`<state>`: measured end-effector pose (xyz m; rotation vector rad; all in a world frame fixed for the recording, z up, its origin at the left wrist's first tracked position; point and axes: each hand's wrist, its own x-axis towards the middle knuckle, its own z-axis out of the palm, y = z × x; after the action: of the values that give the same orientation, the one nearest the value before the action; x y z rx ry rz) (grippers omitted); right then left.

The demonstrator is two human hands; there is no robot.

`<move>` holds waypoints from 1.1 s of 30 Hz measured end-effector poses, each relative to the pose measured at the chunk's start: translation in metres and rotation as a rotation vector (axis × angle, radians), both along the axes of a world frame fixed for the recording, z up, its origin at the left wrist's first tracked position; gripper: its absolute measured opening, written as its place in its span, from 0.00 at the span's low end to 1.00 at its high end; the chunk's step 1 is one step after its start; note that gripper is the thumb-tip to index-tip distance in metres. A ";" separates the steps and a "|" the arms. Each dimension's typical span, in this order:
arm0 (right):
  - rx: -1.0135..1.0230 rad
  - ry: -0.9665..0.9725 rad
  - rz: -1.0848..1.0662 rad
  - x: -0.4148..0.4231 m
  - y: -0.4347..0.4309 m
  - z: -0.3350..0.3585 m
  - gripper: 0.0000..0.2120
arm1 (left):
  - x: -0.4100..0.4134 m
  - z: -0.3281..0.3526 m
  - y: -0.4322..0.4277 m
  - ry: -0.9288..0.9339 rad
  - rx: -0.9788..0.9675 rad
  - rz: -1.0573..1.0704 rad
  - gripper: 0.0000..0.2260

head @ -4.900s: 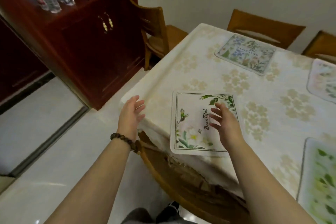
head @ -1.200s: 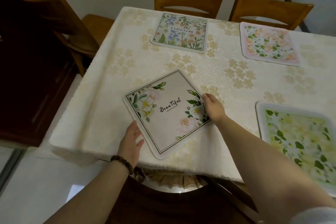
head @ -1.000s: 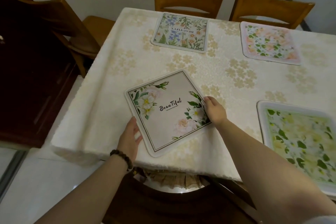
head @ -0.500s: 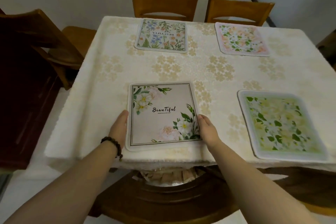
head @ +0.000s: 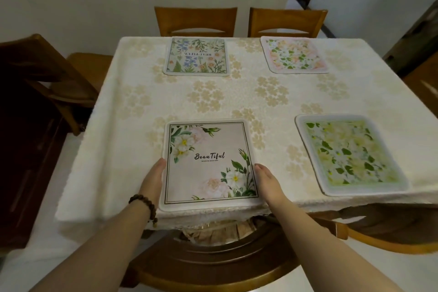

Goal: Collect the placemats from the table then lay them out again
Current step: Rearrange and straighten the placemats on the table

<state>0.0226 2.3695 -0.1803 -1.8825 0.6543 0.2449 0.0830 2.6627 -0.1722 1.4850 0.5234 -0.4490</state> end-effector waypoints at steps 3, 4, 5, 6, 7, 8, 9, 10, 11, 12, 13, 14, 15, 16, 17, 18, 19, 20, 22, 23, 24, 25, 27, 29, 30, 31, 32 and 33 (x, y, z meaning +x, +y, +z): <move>0.012 0.001 0.002 0.001 0.001 0.002 0.24 | 0.000 0.001 -0.001 -0.002 0.001 0.009 0.25; 0.021 0.003 0.000 0.001 0.001 0.003 0.24 | 0.000 0.001 -0.001 -0.004 0.001 0.012 0.25; 0.032 0.004 -0.004 0.002 0.001 0.004 0.24 | 0.001 0.001 -0.001 -0.006 -0.005 0.012 0.25; 0.040 0.006 -0.008 0.003 0.001 0.005 0.24 | 0.001 0.001 -0.001 -0.005 -0.006 0.009 0.24; 0.043 0.008 -0.010 0.003 0.001 0.006 0.24 | 0.001 0.001 -0.002 -0.005 -0.004 0.001 0.23; 0.044 0.009 -0.013 0.003 0.001 0.006 0.24 | 0.001 0.001 -0.003 -0.009 -0.004 -0.006 0.20; 0.044 0.009 -0.016 0.003 0.002 0.007 0.23 | 0.000 0.002 -0.004 -0.014 0.002 -0.008 0.16; 0.044 0.009 -0.018 0.002 0.002 0.007 0.23 | 0.000 0.003 -0.006 -0.023 0.015 -0.005 0.14; 0.044 0.011 -0.020 0.002 0.002 0.008 0.23 | 0.000 0.003 -0.007 -0.039 0.034 -0.002 0.15; 0.045 0.012 -0.021 0.001 0.001 0.008 0.23 | 0.000 0.001 -0.007 -0.054 0.059 -0.002 0.18; 0.051 0.013 -0.024 0.001 0.001 0.009 0.23 | 0.001 0.001 -0.007 -0.062 0.081 -0.003 0.21; 0.058 0.014 -0.027 0.001 0.001 0.010 0.23 | 0.001 0.001 -0.007 -0.066 0.099 -0.005 0.22; 0.062 0.016 -0.028 0.001 0.001 0.011 0.23 | 0.001 0.001 -0.006 -0.067 0.115 -0.008 0.23; 0.064 0.016 -0.026 0.001 0.001 0.011 0.23 | 0.000 0.002 -0.006 -0.072 0.126 -0.007 0.23; 0.066 0.015 -0.024 0.001 0.002 0.012 0.23 | -0.001 0.003 -0.006 -0.075 0.131 -0.001 0.21; 0.074 0.015 -0.025 0.001 0.004 0.013 0.23 | -0.001 0.004 -0.005 -0.082 0.130 0.004 0.19; 0.092 0.016 -0.028 0.001 0.005 0.014 0.23 | -0.001 0.005 -0.005 -0.081 0.124 0.010 0.18; 0.113 0.016 -0.034 0.001 0.007 0.015 0.23 | 0.000 0.005 -0.004 -0.080 0.120 0.018 0.19; 0.143 0.016 -0.035 0.002 0.012 0.016 0.23 | 0.000 0.008 0.000 -0.053 0.123 0.029 0.19; 0.143 0.020 -0.031 0.002 0.014 0.017 0.23 | 0.001 0.007 0.001 -0.045 0.128 0.035 0.16; 0.143 0.026 -0.029 0.003 0.016 0.017 0.23 | 0.000 0.009 0.002 -0.043 0.132 0.037 0.10; 0.146 0.035 -0.028 0.004 0.018 0.018 0.23 | 0.001 0.012 0.002 -0.049 0.137 0.037 0.10; 0.147 0.045 -0.031 0.004 0.020 0.018 0.23 | 0.000 0.015 0.003 -0.041 0.123 0.046 0.10; 0.142 0.046 -0.028 0.004 0.021 0.018 0.23 | -0.001 0.014 0.005 -0.040 0.107 0.053 0.07; 0.135 0.044 -0.022 0.005 0.021 0.018 0.23 | -0.001 0.013 0.007 -0.043 0.103 0.045 0.10; 0.131 0.043 -0.019 0.004 0.021 0.018 0.24 | -0.002 0.012 0.008 -0.051 0.103 0.042 0.13; 0.127 0.042 -0.012 0.004 0.021 0.016 0.24 | -0.002 0.010 0.009 -0.055 0.105 0.039 0.15; 0.119 0.045 -0.015 0.003 0.021 0.019 0.24 | -0.003 0.013 0.007 -0.045 0.099 0.039 0.16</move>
<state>0.0256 2.3903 -0.1610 -1.7614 0.6699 0.3111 0.0803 2.6700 -0.1591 1.5735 0.5444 -0.3623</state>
